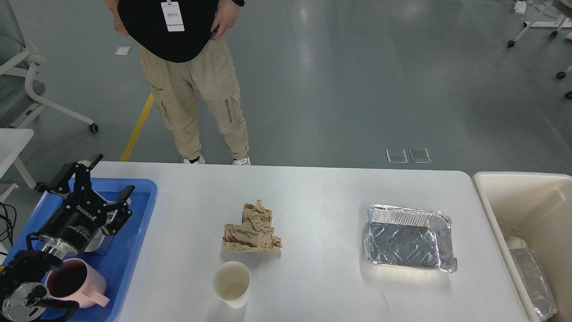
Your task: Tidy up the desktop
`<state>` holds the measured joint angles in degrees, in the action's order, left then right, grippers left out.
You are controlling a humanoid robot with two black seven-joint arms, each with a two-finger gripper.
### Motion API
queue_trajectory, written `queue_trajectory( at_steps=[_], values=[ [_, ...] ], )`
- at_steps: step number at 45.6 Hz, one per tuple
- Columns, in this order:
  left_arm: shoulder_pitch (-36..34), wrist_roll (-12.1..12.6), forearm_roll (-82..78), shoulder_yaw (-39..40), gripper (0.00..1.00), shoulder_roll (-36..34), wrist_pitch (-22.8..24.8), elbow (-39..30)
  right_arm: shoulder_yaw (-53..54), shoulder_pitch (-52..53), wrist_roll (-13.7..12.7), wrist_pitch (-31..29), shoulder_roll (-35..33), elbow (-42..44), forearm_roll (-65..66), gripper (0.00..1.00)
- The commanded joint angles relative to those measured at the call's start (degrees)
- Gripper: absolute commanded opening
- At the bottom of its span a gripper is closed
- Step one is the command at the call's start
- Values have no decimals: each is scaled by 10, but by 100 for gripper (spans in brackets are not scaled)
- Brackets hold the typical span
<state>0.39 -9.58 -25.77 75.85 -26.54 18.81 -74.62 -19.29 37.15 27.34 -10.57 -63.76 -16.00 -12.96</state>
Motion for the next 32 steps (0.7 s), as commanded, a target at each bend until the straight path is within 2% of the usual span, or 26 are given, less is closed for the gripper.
queue_trajectory(
  at_steps=[1,10,23,24,29,32],
  values=[
    [0,0,0,0,97,1,1,2,2,1,-5,3,47,62,-7,100],
    [0,2,0,-1,97,2,1,5,3,0,-7,-24,49,55,3,100],
    [-12,3,-1,-17,97,6,-4,5,1,3,3,-207,19,57,105,100],
    [-11,3,-1,-18,97,7,-4,5,1,5,10,-230,18,56,133,100],
    [-12,3,-1,-18,97,6,-4,5,-3,3,25,-255,12,54,167,100],
    [-12,3,-1,-18,97,4,-2,5,-3,5,49,-259,11,51,201,100]
  ],
)
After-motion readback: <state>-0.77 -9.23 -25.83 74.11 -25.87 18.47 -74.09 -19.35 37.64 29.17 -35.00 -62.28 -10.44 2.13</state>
